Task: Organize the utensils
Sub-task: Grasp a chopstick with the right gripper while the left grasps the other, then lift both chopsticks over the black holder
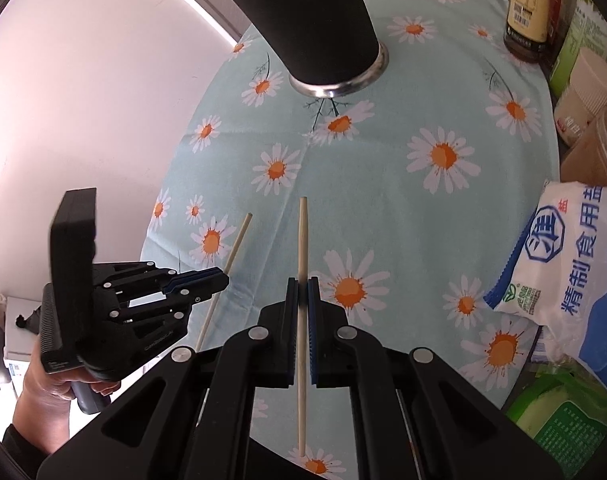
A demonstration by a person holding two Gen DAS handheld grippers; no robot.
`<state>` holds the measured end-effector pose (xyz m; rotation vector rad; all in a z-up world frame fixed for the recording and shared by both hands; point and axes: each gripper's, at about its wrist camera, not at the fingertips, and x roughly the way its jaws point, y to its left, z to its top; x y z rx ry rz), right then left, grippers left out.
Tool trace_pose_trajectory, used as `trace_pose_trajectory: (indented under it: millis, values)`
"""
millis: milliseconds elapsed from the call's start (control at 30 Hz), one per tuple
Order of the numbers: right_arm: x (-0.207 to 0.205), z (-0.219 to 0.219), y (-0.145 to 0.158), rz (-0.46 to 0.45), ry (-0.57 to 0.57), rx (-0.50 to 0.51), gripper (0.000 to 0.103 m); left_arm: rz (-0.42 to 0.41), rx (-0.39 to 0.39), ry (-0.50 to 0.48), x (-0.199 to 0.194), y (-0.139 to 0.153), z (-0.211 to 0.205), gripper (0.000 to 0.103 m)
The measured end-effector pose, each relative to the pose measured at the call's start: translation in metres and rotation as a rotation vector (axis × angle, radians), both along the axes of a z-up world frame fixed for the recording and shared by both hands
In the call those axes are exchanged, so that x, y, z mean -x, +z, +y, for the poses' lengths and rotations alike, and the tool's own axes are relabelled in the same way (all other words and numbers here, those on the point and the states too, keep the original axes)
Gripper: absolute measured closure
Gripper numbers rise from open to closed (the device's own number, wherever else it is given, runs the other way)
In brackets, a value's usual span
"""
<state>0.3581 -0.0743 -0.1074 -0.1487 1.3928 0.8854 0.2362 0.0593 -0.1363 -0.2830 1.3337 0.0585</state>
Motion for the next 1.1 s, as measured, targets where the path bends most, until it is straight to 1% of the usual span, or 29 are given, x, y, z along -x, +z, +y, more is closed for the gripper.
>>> trace_pose_trajectory:
  millis: [167, 333, 467, 533, 600, 700, 733, 767, 800, 967, 1033, 1100]
  values:
    - [0.004, 0.012, 0.017, -0.059, -0.032, 0.003, 0.098, -0.093, 0.033, -0.042, -0.005, 0.026, 0.012, 0.099]
    - [0.003, 0.026, 0.031, -0.087, -0.101, -0.028, 0.098, -0.208, 0.063, -0.072, -0.006, 0.064, 0.030, 0.099]
    - [0.001, 0.041, 0.043, -0.110, -0.140, -0.051, 0.098, -0.283, 0.081, -0.112, -0.020, 0.083, 0.040, 0.099]
    - [-0.003, 0.046, 0.049, -0.122, -0.179, -0.074, 0.098, -0.322, 0.097, -0.123, -0.025, 0.094, 0.046, 0.099]
    - [-0.007, 0.052, 0.058, -0.139, -0.212, -0.117, 0.098, -0.354, 0.105, -0.128, -0.032, 0.100, 0.049, 0.099]
    - [-0.010, 0.061, 0.077, -0.219, -0.234, -0.176, 0.098, -0.422, 0.124, -0.144, -0.045, 0.117, 0.058, 0.099]
    - [-0.012, 0.062, 0.081, -0.230, -0.240, -0.201, 0.098, -0.458, 0.129, -0.148, -0.050, 0.125, 0.062, 0.099]
    - [-0.013, 0.064, 0.087, -0.249, -0.243, -0.224, 0.098, -0.476, 0.132, -0.149, -0.052, 0.129, 0.064, 0.099]
    - [-0.015, 0.067, 0.094, -0.283, -0.246, -0.236, 0.097, -0.498, 0.136, -0.145, -0.057, 0.135, 0.067, 0.099]
    - [-0.027, 0.079, 0.119, -0.375, -0.238, -0.292, 0.097, -0.616, 0.165, -0.123, -0.076, 0.163, 0.082, 0.099]
    - [-0.036, 0.082, 0.128, -0.384, -0.230, -0.331, 0.097, -0.661, 0.180, -0.117, -0.084, 0.172, 0.087, 0.099]
    - [-0.044, 0.085, 0.140, -0.442, -0.232, -0.362, 0.097, -0.718, 0.186, -0.113, -0.092, 0.183, 0.090, 0.099]
